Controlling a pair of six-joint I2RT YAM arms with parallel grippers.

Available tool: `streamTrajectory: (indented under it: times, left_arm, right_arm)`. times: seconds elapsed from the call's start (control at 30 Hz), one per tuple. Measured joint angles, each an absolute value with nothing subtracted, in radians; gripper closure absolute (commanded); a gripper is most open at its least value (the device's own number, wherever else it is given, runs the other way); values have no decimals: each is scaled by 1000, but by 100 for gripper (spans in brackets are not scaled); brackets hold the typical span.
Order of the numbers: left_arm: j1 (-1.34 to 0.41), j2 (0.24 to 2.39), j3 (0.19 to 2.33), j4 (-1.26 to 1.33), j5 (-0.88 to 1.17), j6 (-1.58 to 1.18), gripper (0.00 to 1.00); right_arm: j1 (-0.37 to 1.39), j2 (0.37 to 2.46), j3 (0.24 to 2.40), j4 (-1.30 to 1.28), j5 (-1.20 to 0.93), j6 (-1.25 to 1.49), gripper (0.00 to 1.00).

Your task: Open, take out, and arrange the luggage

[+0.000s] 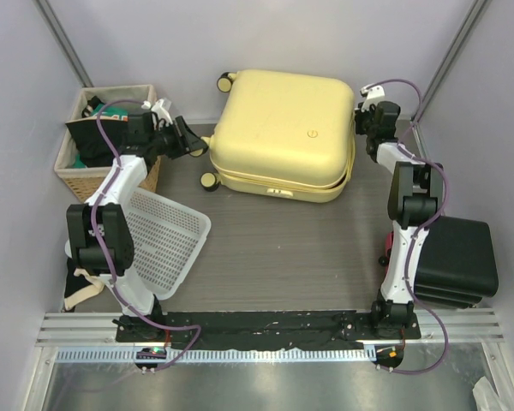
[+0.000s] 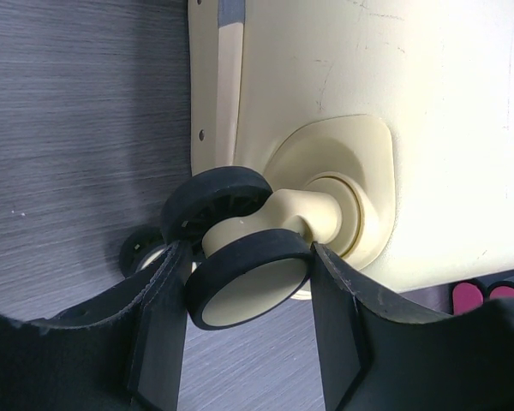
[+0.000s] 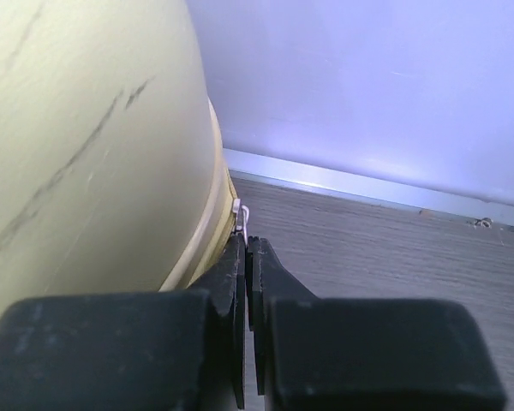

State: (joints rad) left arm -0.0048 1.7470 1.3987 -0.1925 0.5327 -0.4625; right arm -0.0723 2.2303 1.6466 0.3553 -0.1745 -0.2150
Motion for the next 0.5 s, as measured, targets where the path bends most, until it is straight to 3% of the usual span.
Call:
streamTrajectory:
  times: [0.07, 0.1, 0.13, 0.2, 0.23, 0.33, 0.5]
  left_arm:
    - [-5, 1743, 1394, -190, 532, -463, 100]
    - [-5, 1740, 1391, -187, 533, -467, 100]
    - [-5, 1738, 1388, -182, 533, -472, 100]
    - [-5, 1730, 1378, -174, 535, -490, 100]
    - [-4, 1724, 1373, -171, 535, -501, 100]
    - [2, 1699, 1361, -161, 540, -549, 100]
    - [4, 1660, 1354, -104, 548, -641, 100]
  right_arm:
    - [-72, 2262, 1690, 349, -183, -211, 93]
    - [-73, 2272, 1703, 348, -190, -209, 85]
    - [-73, 2280, 1716, 345, -199, -206, 66]
    - [-76, 2285, 1724, 347, -205, -186, 48]
    - [-82, 2285, 1724, 363, -195, -182, 33]
    - [-109, 2267, 1689, 444, -178, -143, 9]
    - [-141, 2122, 1558, 446, -125, -61, 6]
